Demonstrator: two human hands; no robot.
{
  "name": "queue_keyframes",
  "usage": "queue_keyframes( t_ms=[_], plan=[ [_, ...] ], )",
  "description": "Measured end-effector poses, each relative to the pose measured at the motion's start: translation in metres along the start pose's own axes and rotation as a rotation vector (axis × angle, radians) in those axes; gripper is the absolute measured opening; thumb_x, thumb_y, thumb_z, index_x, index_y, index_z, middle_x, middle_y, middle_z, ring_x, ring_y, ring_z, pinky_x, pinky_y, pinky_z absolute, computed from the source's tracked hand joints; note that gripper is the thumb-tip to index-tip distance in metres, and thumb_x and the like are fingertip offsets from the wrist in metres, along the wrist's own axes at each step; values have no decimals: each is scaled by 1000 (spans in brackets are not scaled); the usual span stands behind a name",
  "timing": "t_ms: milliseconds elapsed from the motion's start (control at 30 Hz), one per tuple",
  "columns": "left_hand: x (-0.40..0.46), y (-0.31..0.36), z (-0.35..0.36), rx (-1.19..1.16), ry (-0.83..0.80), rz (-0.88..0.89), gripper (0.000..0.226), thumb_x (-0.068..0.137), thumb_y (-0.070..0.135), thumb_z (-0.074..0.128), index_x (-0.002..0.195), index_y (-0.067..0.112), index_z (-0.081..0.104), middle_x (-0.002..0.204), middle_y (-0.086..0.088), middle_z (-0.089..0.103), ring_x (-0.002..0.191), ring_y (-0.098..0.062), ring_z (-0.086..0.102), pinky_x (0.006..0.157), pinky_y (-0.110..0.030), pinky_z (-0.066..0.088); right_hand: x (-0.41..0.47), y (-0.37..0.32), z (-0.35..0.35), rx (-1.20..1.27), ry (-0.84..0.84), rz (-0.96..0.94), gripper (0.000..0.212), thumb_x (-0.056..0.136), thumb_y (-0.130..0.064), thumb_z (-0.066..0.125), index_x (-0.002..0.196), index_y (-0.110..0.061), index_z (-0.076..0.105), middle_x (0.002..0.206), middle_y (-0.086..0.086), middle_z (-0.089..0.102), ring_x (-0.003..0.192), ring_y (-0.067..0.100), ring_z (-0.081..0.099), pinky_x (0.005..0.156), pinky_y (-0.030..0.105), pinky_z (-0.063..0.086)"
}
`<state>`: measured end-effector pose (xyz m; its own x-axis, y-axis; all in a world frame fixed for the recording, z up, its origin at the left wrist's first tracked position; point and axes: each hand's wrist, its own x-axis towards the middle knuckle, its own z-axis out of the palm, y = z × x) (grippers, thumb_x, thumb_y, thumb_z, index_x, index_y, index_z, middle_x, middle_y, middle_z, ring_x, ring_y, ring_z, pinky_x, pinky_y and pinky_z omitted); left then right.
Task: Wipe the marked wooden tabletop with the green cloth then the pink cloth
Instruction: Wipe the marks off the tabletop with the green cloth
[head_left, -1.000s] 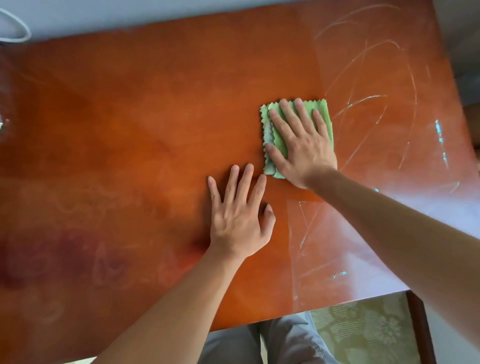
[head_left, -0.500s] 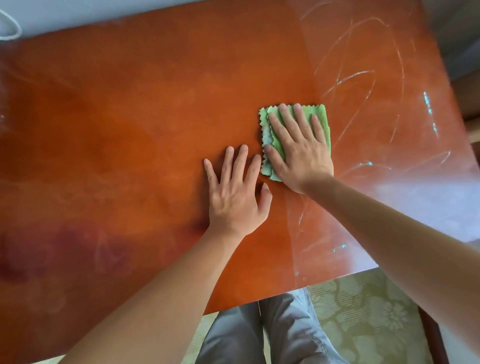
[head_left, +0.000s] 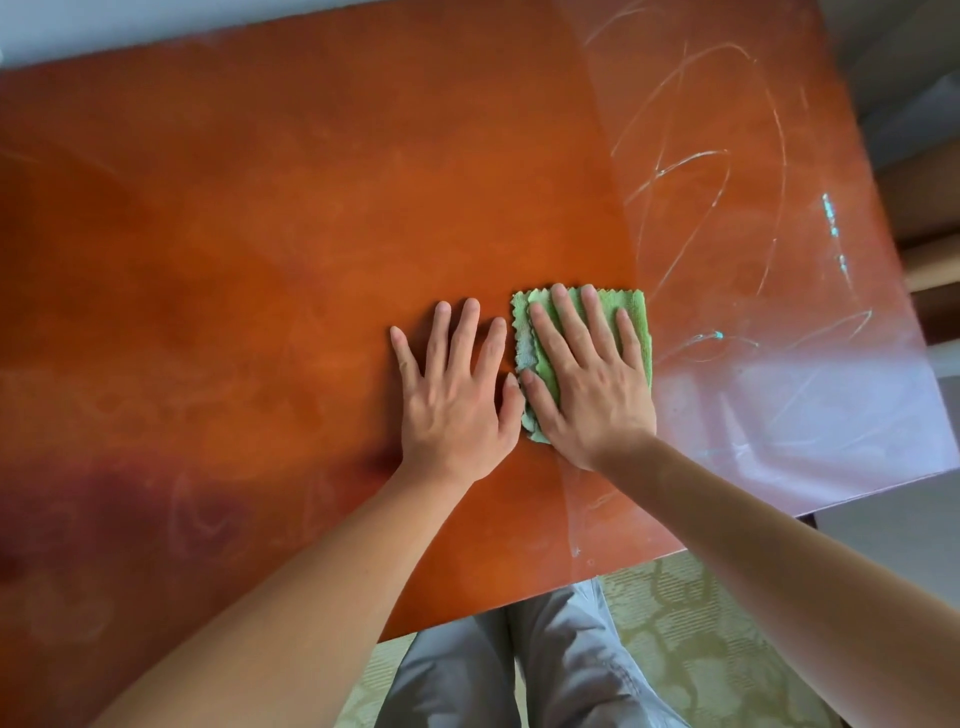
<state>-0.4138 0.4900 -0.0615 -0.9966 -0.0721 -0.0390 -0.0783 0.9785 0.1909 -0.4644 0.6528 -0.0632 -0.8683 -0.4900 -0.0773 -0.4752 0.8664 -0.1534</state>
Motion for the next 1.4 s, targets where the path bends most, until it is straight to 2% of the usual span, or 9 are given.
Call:
queue_keyframes(
  t_ms=[133, 267, 567, 833, 1133, 1400],
  plan=[
    [1, -1, -1, 8, 17, 4, 58, 98, 42, 41, 150, 17, 49, 161, -13, 37, 152, -37, 28, 116, -73, 18, 29, 11, -6, -41, -35, -58, 69, 104, -58, 23, 163, -22, 20, 171, 3, 13, 158, 27, 2, 127, 50, 4],
    [-1, -2, 0, 13, 34, 0, 56, 97, 41, 44, 148, 18, 51, 160, -13, 39, 151, -37, 30, 116, -72, 19, 61, 15, -9, -29, -26, -39, 70, 104, -59, 21, 163, -22, 20, 171, 4, 14, 158, 27, 3, 127, 50, 5],
    [-1, 0, 0, 22, 27, -6, 57, 98, 42, 39, 149, 20, 49, 161, -12, 38, 151, -35, 29, 117, -71, 18, 64, 16, -8, -23, -12, -16, 70, 103, -61, 16, 163, -24, 15, 171, 3, 11, 158, 26, 1, 127, 48, 1],
    [-1, 1, 1, 27, 20, -14, 57, 100, 44, 35, 151, 21, 47, 162, -12, 36, 152, -35, 27, 118, -70, 16, 4, 4, 0, 14, 5, 63, 68, 104, -57, 23, 163, -22, 20, 170, 3, 14, 158, 27, 3, 127, 49, 4],
    [-2, 1, 4, 38, 43, -21, 57, 100, 45, 33, 151, 22, 45, 161, -11, 37, 152, -35, 28, 119, -69, 16, -71, -11, 13, 35, 57, 58, 66, 105, -54, 29, 162, -21, 25, 169, 5, 19, 158, 28, 6, 127, 51, 8],
    [0, 0, 3, 58, 40, -19, 58, 101, 46, 32, 152, 22, 44, 162, -11, 35, 152, -35, 26, 120, -68, 15, -86, -20, 15, 40, 39, 76, 66, 105, -56, 25, 162, -22, 23, 170, 4, 18, 158, 27, 4, 127, 51, 6]
  ],
)
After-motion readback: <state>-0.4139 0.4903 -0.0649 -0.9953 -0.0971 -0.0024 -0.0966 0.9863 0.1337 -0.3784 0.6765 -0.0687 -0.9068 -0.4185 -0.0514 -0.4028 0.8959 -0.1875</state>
